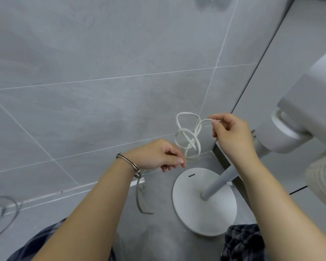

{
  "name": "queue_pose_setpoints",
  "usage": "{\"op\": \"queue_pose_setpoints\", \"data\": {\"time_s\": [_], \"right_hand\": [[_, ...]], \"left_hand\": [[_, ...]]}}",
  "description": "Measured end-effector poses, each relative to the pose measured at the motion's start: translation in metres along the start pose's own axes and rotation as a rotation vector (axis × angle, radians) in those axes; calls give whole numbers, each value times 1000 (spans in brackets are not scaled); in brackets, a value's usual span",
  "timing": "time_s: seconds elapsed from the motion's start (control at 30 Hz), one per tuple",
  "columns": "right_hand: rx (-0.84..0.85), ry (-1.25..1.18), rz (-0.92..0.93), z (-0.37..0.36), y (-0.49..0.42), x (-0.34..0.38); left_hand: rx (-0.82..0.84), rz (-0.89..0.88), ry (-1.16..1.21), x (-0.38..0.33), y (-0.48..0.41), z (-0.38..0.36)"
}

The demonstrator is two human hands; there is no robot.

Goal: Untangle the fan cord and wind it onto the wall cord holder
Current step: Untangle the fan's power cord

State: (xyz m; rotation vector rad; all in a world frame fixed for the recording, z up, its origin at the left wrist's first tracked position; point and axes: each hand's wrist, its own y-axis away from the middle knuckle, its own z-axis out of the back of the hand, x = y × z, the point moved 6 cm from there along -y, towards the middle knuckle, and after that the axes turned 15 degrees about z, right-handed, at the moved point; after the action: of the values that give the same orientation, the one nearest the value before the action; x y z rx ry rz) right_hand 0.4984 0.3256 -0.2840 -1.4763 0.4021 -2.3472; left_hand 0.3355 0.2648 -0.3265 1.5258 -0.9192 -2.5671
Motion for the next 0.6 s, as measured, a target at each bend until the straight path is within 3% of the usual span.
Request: {"op": "queue_pose_setpoints", "data": {"time_s": [0.1, 0.27, 0.47, 0.6], "right_hand": [[84, 274, 14, 2, -1, -8], [294, 659, 19, -2, 0, -13], [576, 726, 134, -20, 5, -13], [687, 648, 194, -27, 9, -10]], "left_hand": [[8, -34, 213, -4, 6, 6], [-150, -103, 457, -6, 8, 23], [-580, -69, 520, 1, 8, 44], [-723, -43, 607, 15, 6, 56]]}}
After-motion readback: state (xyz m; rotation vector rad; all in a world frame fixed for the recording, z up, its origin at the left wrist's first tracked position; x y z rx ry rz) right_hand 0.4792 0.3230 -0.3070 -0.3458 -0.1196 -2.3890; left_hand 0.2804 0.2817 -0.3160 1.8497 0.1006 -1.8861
